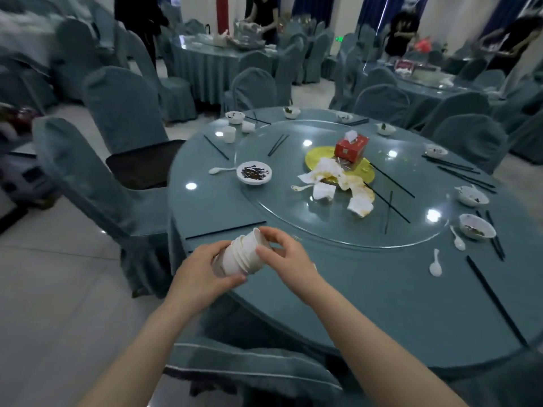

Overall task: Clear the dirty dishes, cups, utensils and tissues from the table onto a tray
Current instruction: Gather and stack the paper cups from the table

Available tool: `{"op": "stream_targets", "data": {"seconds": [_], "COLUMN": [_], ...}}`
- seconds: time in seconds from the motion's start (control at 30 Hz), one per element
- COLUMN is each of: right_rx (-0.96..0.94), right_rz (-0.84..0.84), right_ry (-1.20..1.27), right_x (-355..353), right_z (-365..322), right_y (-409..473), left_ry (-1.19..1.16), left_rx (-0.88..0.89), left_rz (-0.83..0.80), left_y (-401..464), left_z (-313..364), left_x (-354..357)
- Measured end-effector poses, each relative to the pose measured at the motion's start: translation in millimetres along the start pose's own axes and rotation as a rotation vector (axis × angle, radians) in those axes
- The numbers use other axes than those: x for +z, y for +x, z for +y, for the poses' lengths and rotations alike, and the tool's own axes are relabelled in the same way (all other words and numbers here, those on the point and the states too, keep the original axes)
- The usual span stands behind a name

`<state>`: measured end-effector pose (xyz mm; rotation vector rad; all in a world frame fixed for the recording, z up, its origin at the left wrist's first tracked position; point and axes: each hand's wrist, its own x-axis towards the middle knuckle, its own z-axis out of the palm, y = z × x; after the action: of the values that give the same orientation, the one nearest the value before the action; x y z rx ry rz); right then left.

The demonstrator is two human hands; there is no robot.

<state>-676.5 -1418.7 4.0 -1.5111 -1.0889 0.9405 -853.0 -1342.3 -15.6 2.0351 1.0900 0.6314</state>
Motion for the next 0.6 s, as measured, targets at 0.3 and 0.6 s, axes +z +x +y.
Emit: {"op": "stream_targets", "data": {"seconds": [0.3, 0.6], "right_rx": [0.065, 0.096], "right_rz": [-0.242, -0.332], "right_ry": [0.045, 0.089], "right_x": [157.9, 286.2], "right_z": [-33.1, -51.4], "right_y": [64.0, 167.0], "left_ry": [-0.010, -0.062], "left_rx": [-0.075, -0.269], "left_rz": [0.116, 0.375], "left_y": [-19.4, -36.2], "left_z": [-102.6, -195.1], "left_x": [-147.1, -283.5]}}
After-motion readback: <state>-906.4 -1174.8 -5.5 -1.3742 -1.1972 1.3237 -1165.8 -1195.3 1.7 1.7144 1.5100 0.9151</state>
